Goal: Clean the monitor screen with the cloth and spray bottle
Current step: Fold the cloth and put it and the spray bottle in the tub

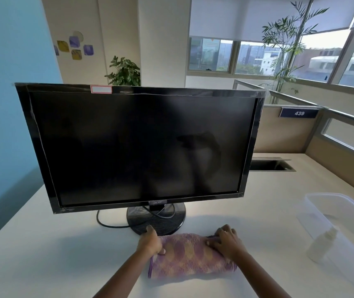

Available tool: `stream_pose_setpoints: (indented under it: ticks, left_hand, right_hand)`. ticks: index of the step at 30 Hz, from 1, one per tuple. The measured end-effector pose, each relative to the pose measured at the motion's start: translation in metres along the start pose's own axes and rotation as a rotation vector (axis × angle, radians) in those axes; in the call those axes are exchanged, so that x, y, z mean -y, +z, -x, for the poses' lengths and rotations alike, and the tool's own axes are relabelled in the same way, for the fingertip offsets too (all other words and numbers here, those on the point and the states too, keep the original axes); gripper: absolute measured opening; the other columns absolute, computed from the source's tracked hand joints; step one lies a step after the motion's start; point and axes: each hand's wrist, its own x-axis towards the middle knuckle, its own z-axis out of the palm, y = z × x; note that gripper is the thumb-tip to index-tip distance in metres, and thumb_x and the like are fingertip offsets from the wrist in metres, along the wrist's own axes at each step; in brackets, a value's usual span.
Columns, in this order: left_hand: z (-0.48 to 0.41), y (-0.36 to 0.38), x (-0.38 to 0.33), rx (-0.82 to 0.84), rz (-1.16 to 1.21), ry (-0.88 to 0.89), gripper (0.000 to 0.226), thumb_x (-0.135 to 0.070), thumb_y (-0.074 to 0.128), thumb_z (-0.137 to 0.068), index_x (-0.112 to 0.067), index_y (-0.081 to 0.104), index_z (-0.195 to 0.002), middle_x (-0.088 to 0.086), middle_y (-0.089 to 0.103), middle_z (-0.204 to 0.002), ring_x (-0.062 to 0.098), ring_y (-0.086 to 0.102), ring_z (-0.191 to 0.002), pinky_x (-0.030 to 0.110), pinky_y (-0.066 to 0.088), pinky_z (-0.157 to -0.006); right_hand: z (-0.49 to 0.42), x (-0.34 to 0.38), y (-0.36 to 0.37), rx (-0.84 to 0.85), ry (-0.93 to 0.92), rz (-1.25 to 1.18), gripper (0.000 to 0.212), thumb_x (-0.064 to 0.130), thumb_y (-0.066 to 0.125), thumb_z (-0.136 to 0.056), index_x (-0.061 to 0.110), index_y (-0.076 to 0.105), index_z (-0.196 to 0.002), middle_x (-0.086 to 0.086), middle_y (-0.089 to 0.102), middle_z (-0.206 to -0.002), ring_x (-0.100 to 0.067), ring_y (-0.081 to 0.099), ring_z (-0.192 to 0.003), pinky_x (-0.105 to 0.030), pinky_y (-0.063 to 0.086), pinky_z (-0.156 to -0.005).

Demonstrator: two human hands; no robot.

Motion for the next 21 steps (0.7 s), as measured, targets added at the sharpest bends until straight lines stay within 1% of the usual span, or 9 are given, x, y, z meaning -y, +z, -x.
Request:
stream_pose_setpoints:
  ticks: [2,5,6,8,10,13,15,18,21]
  left_hand:
    - [-0.001,-0.007,0.002,0.016,0.004,-0.005,0.08,-0.022,0.072,-0.076,0.002,0.024,-0.134,0.018,0.045,-0.137,0.029,0.045,-0.126,0.032,0.038,-0.102]
    - [-0.005,-0.026,0.005,0.008,0.031,-0.002,0.068,-0.026,0.074,-0.074,0.0,0.039,-0.126,0.015,0.049,-0.133,0.026,0.048,-0.123,0.031,0.04,-0.1]
    - [-0.007,-0.034,0.007,0.001,0.053,0.0,0.067,-0.027,0.074,-0.074,0.001,0.041,-0.125,0.014,0.05,-0.133,0.026,0.049,-0.122,0.031,0.04,-0.1]
    - [-0.011,-0.05,0.006,0.008,0.129,0.015,0.067,-0.026,0.077,-0.072,0.002,0.045,-0.123,0.014,0.053,-0.129,0.027,0.052,-0.119,0.033,0.044,-0.097]
    - [-0.011,-0.064,0.001,0.034,0.25,0.062,0.052,-0.019,0.079,-0.069,0.003,0.054,-0.109,0.013,0.061,-0.116,0.026,0.057,-0.109,0.034,0.047,-0.086]
    - [0.002,-0.081,-0.015,0.101,0.366,0.192,0.02,-0.01,0.074,-0.074,-0.007,0.057,-0.084,0.005,0.061,-0.087,0.016,0.059,-0.085,0.022,0.045,-0.068]
    - [0.014,-0.092,-0.029,0.11,0.386,0.318,0.015,-0.01,0.071,-0.077,-0.012,0.056,-0.076,-0.002,0.059,-0.076,0.007,0.057,-0.072,0.015,0.045,-0.059]
    - [0.027,-0.103,-0.05,0.068,0.318,0.489,0.02,-0.016,0.071,-0.076,-0.01,0.052,-0.076,-0.002,0.049,-0.071,0.01,0.048,-0.069,0.021,0.036,-0.063]
    - [0.037,-0.11,-0.072,0.062,0.258,0.603,0.032,-0.02,0.07,-0.077,-0.014,0.041,-0.066,-0.004,0.038,-0.064,0.011,0.04,-0.064,0.023,0.03,-0.061]
  right_hand:
    - [-0.003,-0.002,-0.005,0.032,-0.013,-0.029,0.046,0.049,0.052,-0.087,0.013,0.054,-0.116,-0.006,0.045,-0.125,-0.023,0.042,-0.117,-0.03,0.041,-0.09]
    - [-0.005,-0.006,-0.019,0.072,0.021,-0.171,0.027,0.041,0.057,-0.087,0.018,0.052,-0.101,-0.009,0.058,-0.117,-0.019,0.053,-0.096,-0.022,0.04,-0.069]
    - [-0.006,-0.008,-0.023,0.075,0.033,-0.211,0.025,0.04,0.057,-0.087,0.019,0.05,-0.099,-0.009,0.06,-0.116,-0.017,0.053,-0.091,-0.021,0.039,-0.065]
    - [-0.006,-0.011,-0.03,0.064,0.046,-0.259,0.03,0.039,0.058,-0.087,0.016,0.053,-0.106,-0.008,0.06,-0.115,-0.015,0.051,-0.088,-0.019,0.039,-0.06]
    - [-0.007,-0.014,-0.035,0.047,0.049,-0.308,0.035,0.036,0.057,-0.088,0.013,0.053,-0.114,-0.007,0.059,-0.112,-0.015,0.051,-0.087,-0.014,0.037,-0.056]
    - [-0.008,-0.014,-0.041,0.012,0.044,-0.366,0.036,0.036,0.058,-0.088,0.013,0.053,-0.114,-0.007,0.059,-0.107,-0.016,0.053,-0.084,-0.011,0.037,-0.052]
    - [-0.009,-0.014,-0.046,0.006,0.023,-0.394,0.037,0.035,0.058,-0.088,0.013,0.052,-0.117,-0.008,0.059,-0.107,-0.017,0.054,-0.086,-0.012,0.041,-0.055]
    - [-0.007,-0.011,-0.057,0.03,-0.097,-0.383,0.037,0.029,0.059,-0.088,0.015,0.051,-0.122,-0.009,0.058,-0.121,-0.014,0.053,-0.094,-0.019,0.048,-0.075]
    - [0.0,0.004,-0.075,0.006,-0.261,-0.44,0.063,0.035,0.069,-0.078,0.021,0.039,-0.133,-0.001,0.047,-0.131,-0.009,0.044,-0.11,-0.021,0.041,-0.09]
